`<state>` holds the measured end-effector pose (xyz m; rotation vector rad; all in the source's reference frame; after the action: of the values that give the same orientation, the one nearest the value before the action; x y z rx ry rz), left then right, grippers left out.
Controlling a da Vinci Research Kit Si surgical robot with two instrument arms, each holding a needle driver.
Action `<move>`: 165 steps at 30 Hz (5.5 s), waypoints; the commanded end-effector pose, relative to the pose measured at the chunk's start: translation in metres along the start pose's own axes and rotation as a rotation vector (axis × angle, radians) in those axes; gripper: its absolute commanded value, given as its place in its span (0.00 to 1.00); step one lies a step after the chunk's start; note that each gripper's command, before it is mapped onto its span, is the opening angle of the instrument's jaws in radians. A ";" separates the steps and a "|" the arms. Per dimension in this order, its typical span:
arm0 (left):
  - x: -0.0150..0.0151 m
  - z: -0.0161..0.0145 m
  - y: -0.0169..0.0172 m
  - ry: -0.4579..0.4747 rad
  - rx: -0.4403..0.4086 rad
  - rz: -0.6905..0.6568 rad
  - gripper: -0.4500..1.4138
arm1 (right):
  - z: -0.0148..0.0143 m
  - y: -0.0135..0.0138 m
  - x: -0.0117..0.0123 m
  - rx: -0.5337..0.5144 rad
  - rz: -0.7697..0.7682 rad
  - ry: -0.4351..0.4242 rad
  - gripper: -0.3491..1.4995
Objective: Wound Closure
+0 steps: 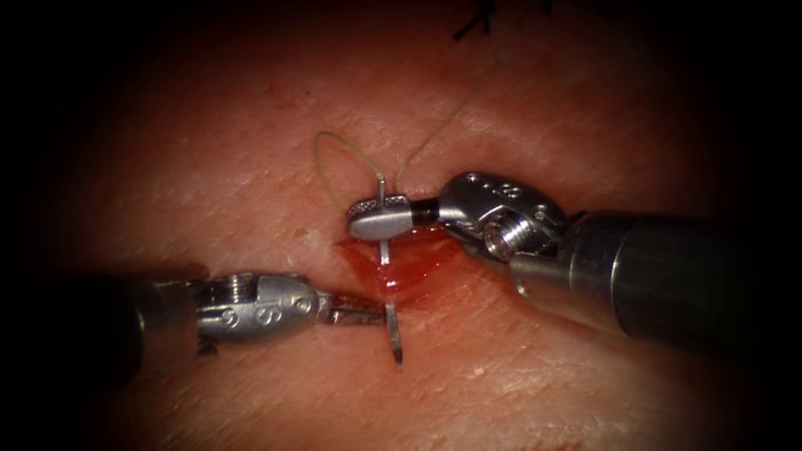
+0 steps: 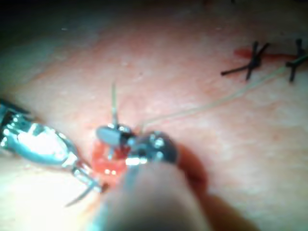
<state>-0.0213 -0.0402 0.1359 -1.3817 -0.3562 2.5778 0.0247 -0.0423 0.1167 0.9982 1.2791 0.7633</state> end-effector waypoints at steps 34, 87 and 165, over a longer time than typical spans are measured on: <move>0.0030 -0.0011 0.0023 0.032 0.054 0.094 0.34 | -0.0079 0.0016 0.0015 -0.267 -0.497 -0.026 0.88; 0.0124 -0.0018 0.0038 0.360 -0.154 -0.381 0.00 | -0.0086 0.0007 -0.0012 -0.262 -0.432 0.031 0.84; 0.0156 -0.0134 -0.0050 0.350 0.179 0.039 0.00 | 0.0004 -0.0013 -0.0090 -0.597 -0.614 -0.195 0.34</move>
<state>-0.0179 -0.0296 0.1173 -1.7393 -0.0402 2.2684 0.0230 -0.0509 0.1188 0.1660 1.0093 0.4984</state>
